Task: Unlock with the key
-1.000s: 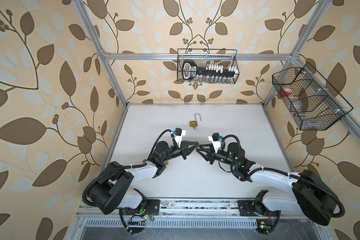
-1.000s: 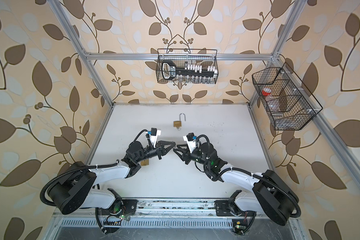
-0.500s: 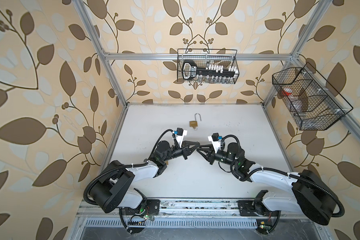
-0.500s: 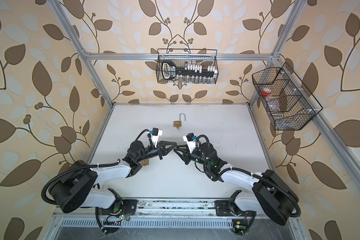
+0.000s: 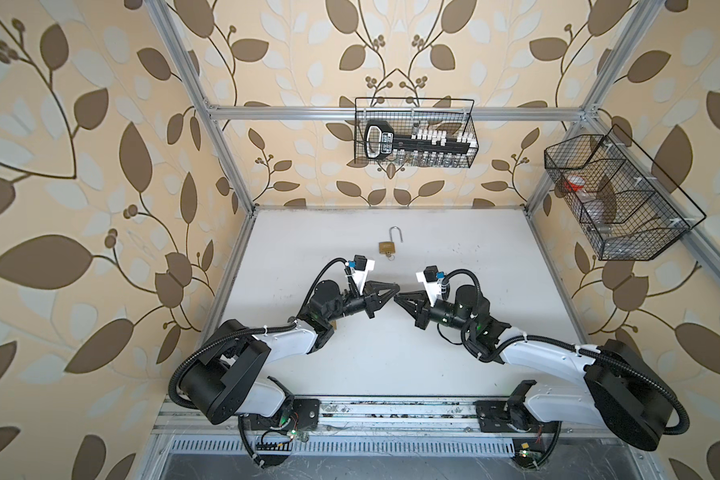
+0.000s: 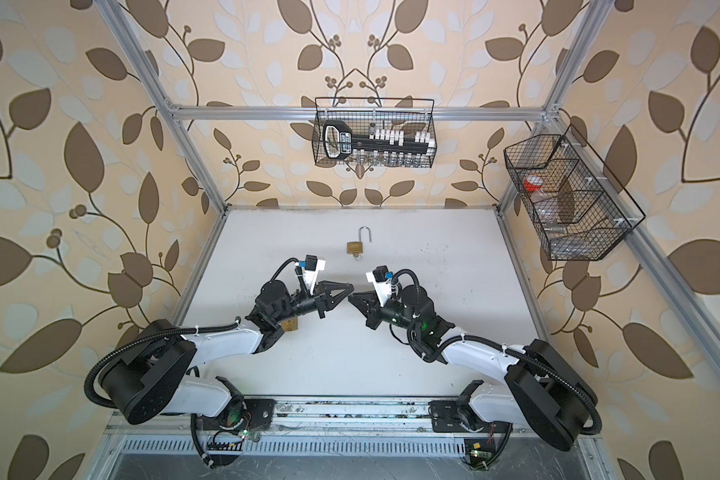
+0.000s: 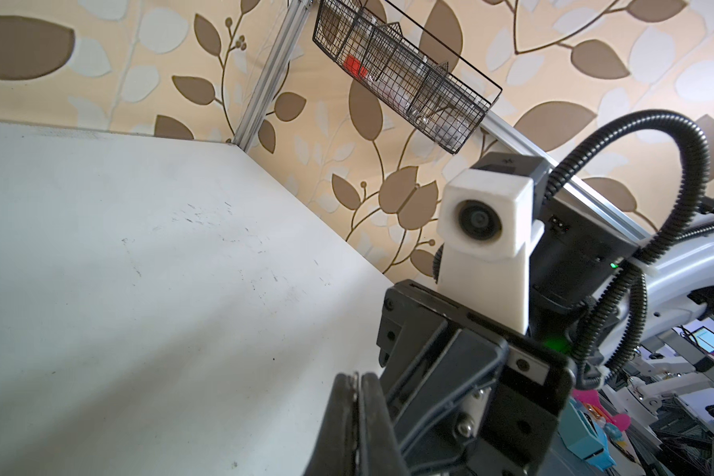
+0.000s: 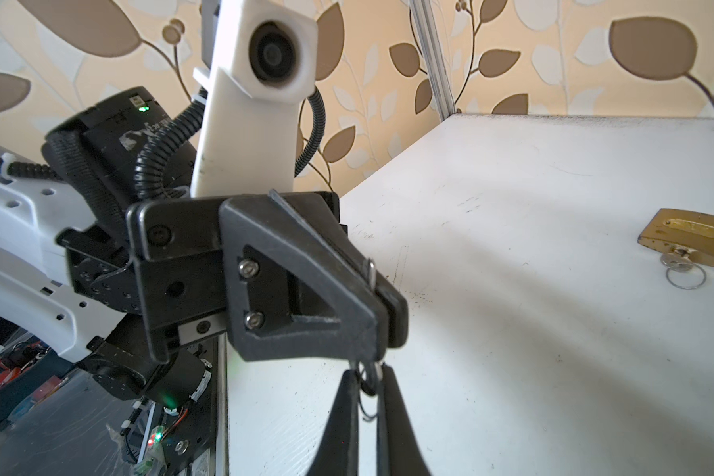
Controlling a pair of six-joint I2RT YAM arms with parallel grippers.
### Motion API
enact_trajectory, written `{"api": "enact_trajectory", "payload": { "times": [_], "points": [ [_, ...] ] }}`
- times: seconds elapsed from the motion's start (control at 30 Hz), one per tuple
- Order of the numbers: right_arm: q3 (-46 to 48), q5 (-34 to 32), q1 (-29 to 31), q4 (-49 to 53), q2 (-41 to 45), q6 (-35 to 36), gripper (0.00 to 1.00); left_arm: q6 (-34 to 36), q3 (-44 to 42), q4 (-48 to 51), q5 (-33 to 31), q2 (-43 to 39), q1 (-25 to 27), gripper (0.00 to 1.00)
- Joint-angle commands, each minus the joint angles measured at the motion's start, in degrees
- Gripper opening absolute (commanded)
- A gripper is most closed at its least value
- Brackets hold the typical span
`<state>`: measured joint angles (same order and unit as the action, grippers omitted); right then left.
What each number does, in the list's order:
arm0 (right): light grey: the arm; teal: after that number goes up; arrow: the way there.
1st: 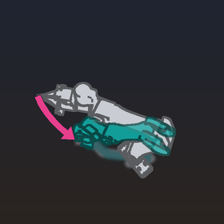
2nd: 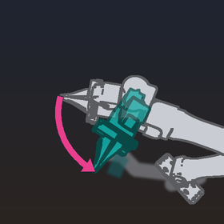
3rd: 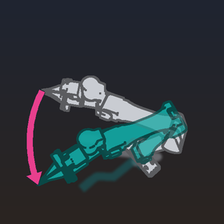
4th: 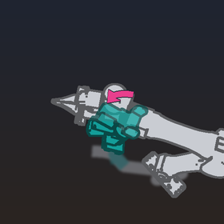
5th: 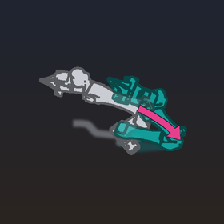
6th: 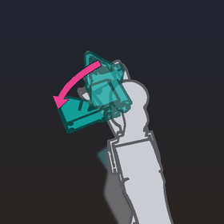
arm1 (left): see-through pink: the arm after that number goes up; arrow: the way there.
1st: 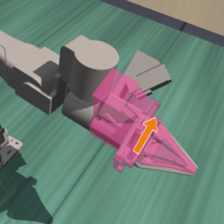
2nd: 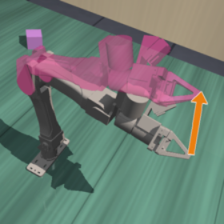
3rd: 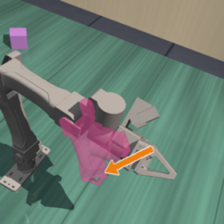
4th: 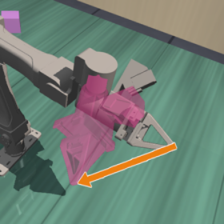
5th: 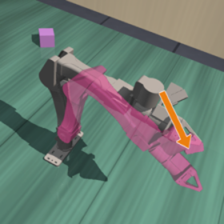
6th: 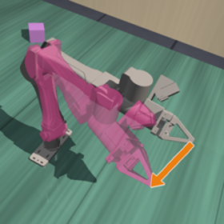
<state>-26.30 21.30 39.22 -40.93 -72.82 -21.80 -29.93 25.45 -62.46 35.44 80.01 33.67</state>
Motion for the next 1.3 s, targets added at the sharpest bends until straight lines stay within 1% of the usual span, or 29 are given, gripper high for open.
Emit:
{"api": "enact_trajectory", "payload": {
  "times": [0.0,0.17,0.2,0.27,0.37,0.43,0.57,0.8,0.97,1.07,1.2,1.27],
  "points": [
    [-0.15,-0.99,-0.66,-2.15,0.48,0.35,0.0,0.13,2.06,-2.19,2.62,-0.13,0.98,0.0],
    [0.82,1.38,-2.46,-4.96,0.26,-1.88,0.0,-0.34,2.26,-3.43,2.61,1.57,0.97,0.0],
    [0.81,1.64,-2.56,-5.02,0.1,-1.93,0.0,-0.52,2.3,-3.63,2.62,1.88,1.0,0.04],
    [0.82,1.9,-2.5,-5.0,0.04,-1.93,0.0,-0.74,2.37,-3.89,2.7,1.99,0.96,0.05],
    [0.82,2.0,-2.48,-5.04,0.02,-1.75,0.0,-0.44,2.03,-3.75,2.1,1.58,1.02,0.12],
    [0.81,2.08,-2.58,-5.04,0.04,-1.61,0.0,0.04,1.95,-3.09,1.7,1.05,0.98,0.12],
    [0.72,1.99,-2.57,-4.62,0.09,-1.32,0.0,0.58,1.6,-2.59,0.69,0.28,0.96,0.19],
    [0.37,1.86,-2.5,-3.88,-0.36,-1.02,0.0,1.23,0.37,-2.77,-1.28,-1.88,0.87,0.22],
    [-0.54,2.3,-2.52,-2.96,-1.55,-1.08,0.0,2.02,-0.82,-2.47,-3.34,-4.23,0.87,0.27],
    [-0.77,2.87,-2.46,-3.28,-2.12,-1.39,0.0,2.99,-1.14,-0.91,-4.67,-5.6,0.94,0.28],
    [-1.03,2.96,-2.41,-3.03,-2.45,-1.31,0.0,3.0,-0.69,-0.5,-3.94,-5.2,0.87,0.22],
    [-1.0,3.2,-2.4,-3.18,-2.28,-1.36,0.0,2.79,-0.36,-0.41,-3.55,-4.55,0.88,0.23]
  ]
}}
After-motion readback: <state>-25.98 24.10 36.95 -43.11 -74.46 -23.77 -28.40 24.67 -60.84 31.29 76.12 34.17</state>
